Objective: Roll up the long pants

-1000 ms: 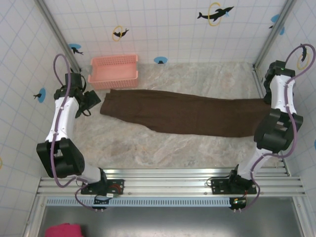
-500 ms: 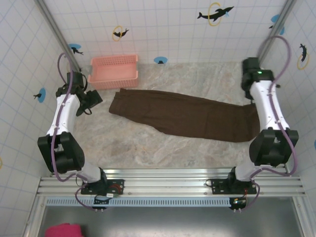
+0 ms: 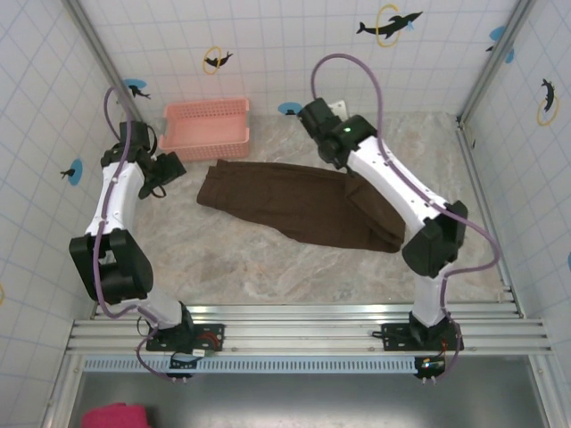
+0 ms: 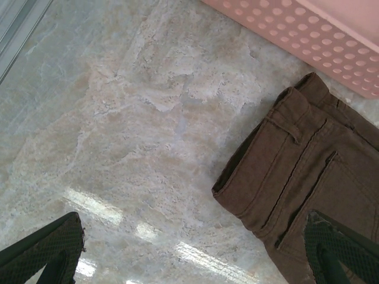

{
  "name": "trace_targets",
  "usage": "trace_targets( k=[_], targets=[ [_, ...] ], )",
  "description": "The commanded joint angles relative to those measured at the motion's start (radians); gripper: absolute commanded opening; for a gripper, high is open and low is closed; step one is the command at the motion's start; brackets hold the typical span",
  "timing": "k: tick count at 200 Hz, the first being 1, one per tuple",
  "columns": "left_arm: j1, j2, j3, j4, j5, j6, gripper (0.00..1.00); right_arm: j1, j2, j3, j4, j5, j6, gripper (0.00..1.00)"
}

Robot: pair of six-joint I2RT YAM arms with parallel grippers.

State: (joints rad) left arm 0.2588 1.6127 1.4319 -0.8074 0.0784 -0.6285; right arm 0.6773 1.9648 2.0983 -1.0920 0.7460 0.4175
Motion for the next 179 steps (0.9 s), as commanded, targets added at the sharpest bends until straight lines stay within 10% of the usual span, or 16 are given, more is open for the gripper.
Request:
trace_targets(
  k=[1,58,179],
  targets=[
    [-0.007,0.024,0.027,0.013,0.019,0.026,0.97,0.053,0.092,0.175,-0.030,0.048,-0.027,0.00],
    [-0.007,0.030,0.020,0.024,0.031,0.044,0.97,0.108,0.308,0.530,-0.067,-0.006,-0.058,0.00],
    [-0.006,0.021,-0.007,0.032,0.029,0.050,0.97,0.176,0.368,0.535,0.067,-0.158,-0.103,0.00]
  ],
)
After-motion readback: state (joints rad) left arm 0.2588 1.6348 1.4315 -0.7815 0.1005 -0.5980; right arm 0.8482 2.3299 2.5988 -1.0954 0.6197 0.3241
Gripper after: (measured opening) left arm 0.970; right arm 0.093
